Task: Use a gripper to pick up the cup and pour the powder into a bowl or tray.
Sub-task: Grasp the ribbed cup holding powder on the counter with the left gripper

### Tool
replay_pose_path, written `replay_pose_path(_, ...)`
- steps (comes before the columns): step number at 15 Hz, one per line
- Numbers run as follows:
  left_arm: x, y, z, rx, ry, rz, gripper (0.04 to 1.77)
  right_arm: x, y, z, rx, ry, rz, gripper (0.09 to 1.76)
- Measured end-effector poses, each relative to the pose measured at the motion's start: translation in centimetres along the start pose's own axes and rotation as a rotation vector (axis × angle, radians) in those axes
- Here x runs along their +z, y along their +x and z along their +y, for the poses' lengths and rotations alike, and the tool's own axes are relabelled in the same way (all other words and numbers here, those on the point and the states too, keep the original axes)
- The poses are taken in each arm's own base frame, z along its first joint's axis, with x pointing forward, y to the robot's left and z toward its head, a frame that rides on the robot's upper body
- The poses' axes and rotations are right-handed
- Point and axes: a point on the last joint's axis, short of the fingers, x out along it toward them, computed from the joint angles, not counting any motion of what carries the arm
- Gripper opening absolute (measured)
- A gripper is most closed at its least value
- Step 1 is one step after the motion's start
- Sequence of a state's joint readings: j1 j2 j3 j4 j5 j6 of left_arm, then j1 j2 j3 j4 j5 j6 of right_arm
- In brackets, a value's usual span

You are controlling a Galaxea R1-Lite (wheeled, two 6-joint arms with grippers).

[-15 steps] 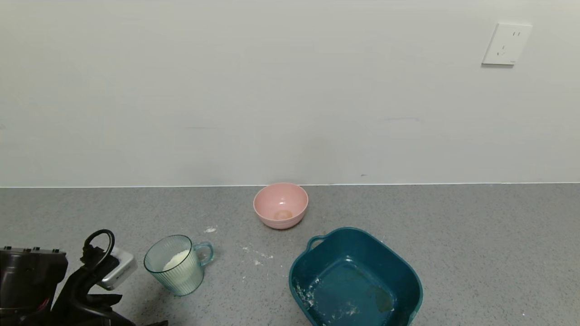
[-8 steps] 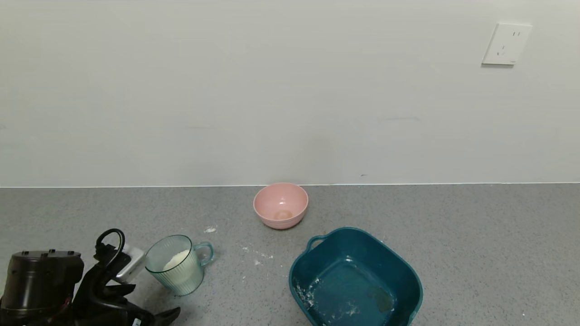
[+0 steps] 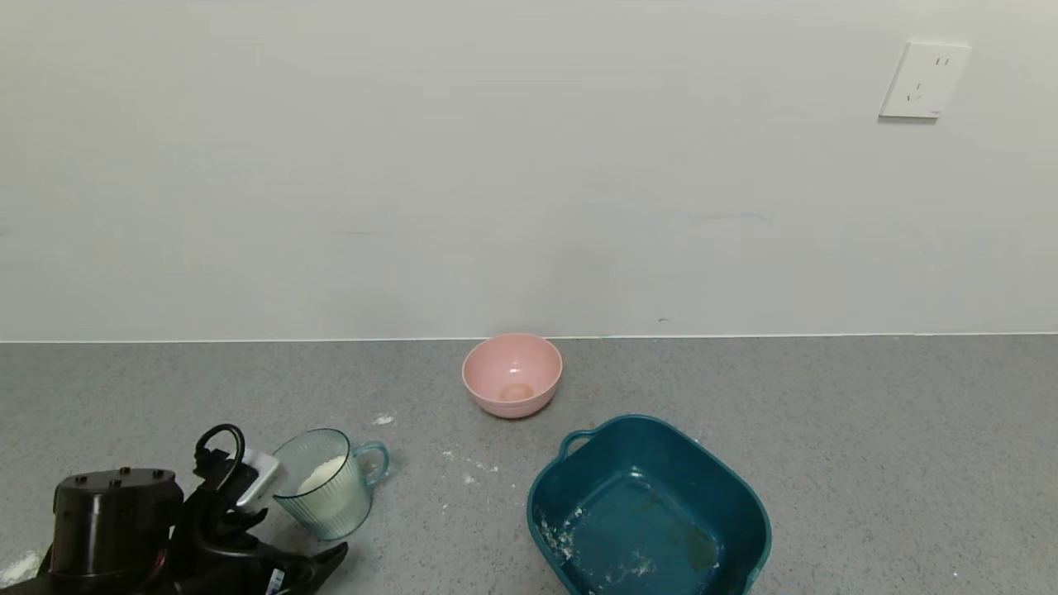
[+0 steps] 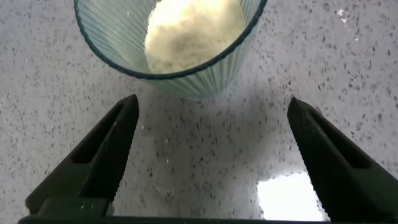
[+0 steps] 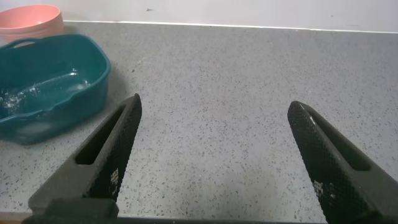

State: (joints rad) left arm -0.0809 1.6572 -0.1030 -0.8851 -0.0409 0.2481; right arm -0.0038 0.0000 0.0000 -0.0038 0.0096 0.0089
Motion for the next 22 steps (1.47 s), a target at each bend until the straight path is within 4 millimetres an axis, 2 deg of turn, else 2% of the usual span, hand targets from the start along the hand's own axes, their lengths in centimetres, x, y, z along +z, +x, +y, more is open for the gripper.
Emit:
replay_pose_path(6, -0.7, 2.4, -0.1, 0.019, -0.009, -0.084, 1.72, 0.0, 0.0, 0.0, 0.001, 0.000, 0.000, 1.71)
replay_pose_path(9, -1.6, 3.5, -0.4, 0.003, -0.028, -0.054, 1.72, 0.0, 0.0, 0.0, 0.000, 0.000, 0.000, 1.71)
replay_pose_path(22, -0.4, 4.2, -0.3, 0.030, -0.108, -0.193, 1.72, 0.0, 0.0, 0.0, 0.000, 0.000, 0.000, 1.71)
